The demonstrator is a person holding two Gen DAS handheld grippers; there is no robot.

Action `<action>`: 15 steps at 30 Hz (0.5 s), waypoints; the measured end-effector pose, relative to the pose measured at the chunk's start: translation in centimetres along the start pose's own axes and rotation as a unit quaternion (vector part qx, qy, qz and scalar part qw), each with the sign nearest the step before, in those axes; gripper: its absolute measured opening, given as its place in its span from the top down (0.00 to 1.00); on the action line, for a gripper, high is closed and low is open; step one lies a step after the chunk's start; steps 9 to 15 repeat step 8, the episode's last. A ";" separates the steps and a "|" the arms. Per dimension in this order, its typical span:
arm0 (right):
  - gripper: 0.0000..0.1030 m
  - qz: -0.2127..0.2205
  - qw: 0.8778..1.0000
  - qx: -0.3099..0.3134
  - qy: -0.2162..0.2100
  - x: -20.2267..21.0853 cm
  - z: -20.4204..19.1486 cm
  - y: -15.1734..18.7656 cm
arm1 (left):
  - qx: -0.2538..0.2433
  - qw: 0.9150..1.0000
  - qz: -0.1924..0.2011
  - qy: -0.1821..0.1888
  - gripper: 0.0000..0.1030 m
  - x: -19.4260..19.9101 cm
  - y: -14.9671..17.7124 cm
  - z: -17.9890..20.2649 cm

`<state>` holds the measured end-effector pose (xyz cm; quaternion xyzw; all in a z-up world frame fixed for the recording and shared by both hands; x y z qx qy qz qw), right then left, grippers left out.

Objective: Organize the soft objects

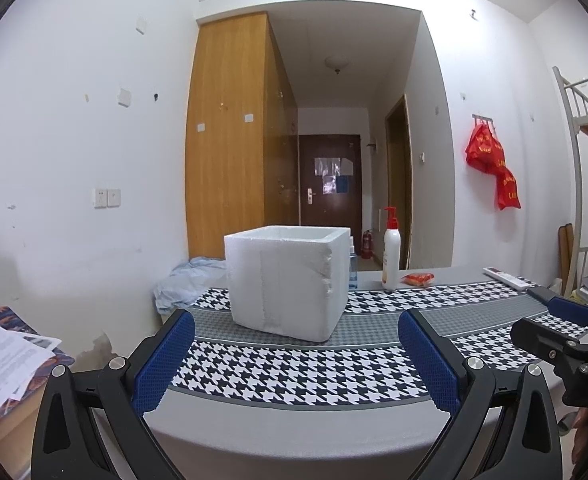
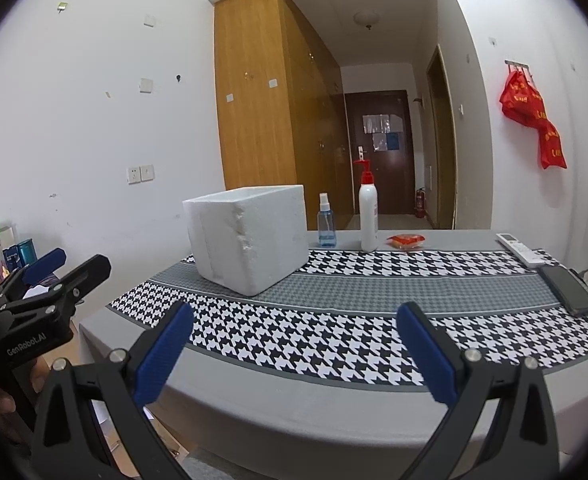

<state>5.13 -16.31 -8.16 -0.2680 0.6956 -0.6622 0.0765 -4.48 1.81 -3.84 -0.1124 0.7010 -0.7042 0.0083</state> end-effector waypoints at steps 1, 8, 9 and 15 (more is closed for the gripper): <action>0.00 -0.001 1.000 0.000 0.002 0.0 0.0 0.0 | 0.000 1.000 0.000 0.000 0.01 0.0 0.0 0.0; 0.00 -0.001 1.000 0.001 0.000 -0.1 -0.1 0.0 | 0.005 1.000 0.000 -0.006 0.01 -0.1 -0.2 -0.3; 0.00 -0.001 1.000 0.001 0.000 -0.1 -0.1 0.0 | 0.005 1.000 0.000 -0.006 0.01 -0.1 -0.2 -0.3; 0.00 -0.001 1.000 0.001 0.000 -0.1 -0.1 0.0 | 0.005 1.000 0.000 -0.006 0.01 -0.1 -0.2 -0.3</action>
Point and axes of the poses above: each gripper's, at about its wrist camera, not at the fingertips, and x roughly against the way its jaws point, z to its right, y to its underside, the point moved 6 cm from there along -x, roughly the way its jaws point, and after that the axes turned 2 degrees about y, right-handed, at the moved point
